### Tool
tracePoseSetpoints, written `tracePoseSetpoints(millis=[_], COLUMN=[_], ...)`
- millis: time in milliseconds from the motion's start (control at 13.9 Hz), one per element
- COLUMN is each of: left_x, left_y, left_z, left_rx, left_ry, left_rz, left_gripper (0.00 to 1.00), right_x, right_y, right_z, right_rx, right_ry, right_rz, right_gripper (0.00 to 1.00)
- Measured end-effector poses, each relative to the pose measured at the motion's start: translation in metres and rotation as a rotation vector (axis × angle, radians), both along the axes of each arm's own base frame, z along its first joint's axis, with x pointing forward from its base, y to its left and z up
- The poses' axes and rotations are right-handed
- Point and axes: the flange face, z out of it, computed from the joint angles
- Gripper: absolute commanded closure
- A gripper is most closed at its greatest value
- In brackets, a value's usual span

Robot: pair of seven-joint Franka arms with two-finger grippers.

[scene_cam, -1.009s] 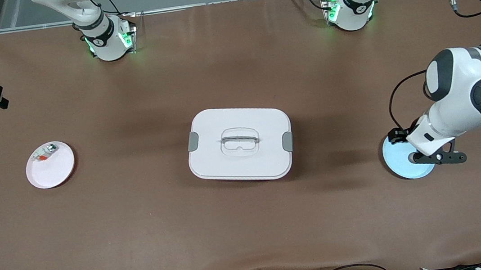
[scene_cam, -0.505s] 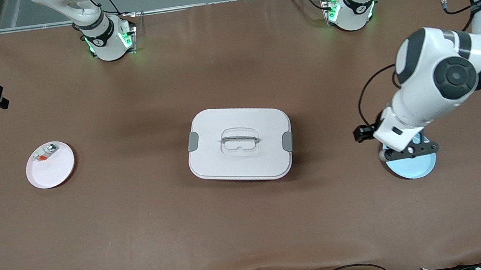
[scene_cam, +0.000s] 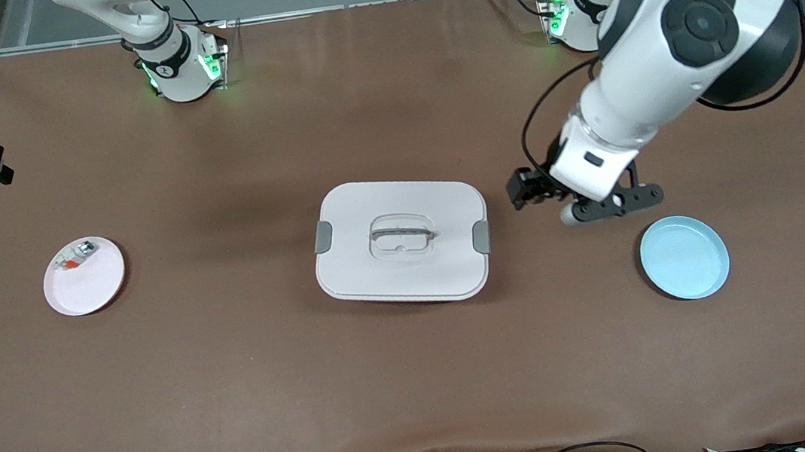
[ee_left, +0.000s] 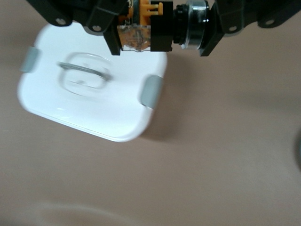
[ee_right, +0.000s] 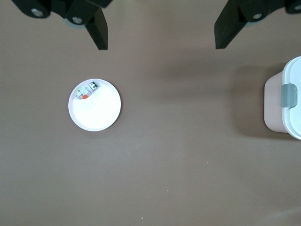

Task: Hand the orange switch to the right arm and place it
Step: 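Lift the switch with the left gripper and carry it over the white box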

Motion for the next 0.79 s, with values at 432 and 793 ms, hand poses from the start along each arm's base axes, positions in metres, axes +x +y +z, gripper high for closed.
tracePoseSetpoints(millis=[432,793], left_x=[-0.060,-0.088], left_y=[-0.084,-0.114], left_z=[0.048,0.069], left_rx=[-0.099,-0.196], left_ry=[0.047,0.134], left_rz=[0.123,0.171], left_gripper=[0.54,0.54], right_x=[0.004,0.003], right_y=[0.018,0.025], right_z=[0.006,0.018], right_rx=[-0.001,0.000], right_ry=[-0.046,-0.073], right_rz=[0.034,0.047], right_gripper=[0.00,0.00])
